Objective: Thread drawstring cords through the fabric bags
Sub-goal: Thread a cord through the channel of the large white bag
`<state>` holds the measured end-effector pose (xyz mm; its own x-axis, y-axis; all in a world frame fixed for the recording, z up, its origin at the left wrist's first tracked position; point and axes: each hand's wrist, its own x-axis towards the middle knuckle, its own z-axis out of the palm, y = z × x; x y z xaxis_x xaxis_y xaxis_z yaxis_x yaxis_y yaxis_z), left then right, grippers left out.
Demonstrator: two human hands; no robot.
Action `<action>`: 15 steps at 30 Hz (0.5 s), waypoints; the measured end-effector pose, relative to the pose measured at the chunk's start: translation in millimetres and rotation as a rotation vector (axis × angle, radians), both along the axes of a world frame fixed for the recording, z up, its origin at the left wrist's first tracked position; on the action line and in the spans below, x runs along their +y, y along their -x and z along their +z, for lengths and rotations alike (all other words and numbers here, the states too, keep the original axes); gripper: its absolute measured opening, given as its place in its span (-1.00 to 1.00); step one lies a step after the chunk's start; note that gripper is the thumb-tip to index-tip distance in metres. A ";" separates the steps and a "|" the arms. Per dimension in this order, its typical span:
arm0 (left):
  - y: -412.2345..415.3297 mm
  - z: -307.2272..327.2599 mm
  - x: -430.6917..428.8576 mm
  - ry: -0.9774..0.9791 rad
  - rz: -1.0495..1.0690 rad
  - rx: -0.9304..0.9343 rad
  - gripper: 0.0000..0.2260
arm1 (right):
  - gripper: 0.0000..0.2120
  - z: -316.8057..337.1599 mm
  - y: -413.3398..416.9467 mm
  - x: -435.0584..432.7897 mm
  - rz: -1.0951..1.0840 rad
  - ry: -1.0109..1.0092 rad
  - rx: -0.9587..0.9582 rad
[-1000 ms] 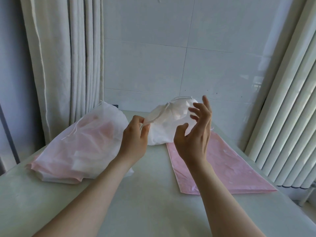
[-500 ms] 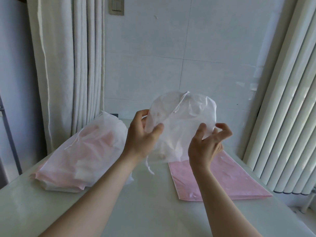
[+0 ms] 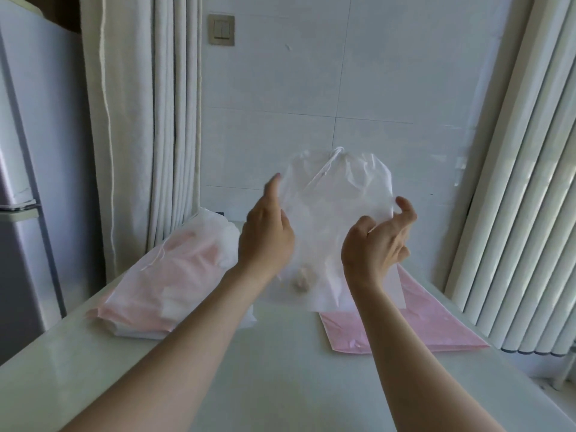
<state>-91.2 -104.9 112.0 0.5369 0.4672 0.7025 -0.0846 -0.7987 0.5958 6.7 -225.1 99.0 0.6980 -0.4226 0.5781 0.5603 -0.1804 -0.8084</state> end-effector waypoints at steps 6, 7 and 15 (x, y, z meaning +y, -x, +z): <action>37.4 10.7 26.8 -0.108 0.397 0.041 -0.54 | -0.51 -12.9 25.8 31.4 0.151 0.332 0.037; 40.9 10.6 33.1 -0.132 0.441 0.077 -0.57 | -0.54 -16.6 28.8 38.0 0.237 0.354 0.064; 48.3 -7.1 102.6 -0.243 0.763 0.341 -0.91 | -0.50 -33.5 46.6 106.9 0.632 0.413 0.161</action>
<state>-139.5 -2.3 105.0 0.3372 0.6434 0.6873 0.6781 -0.6724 0.2968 -39.8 -118.3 65.5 0.8239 0.3120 0.4731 0.5384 -0.1704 -0.8253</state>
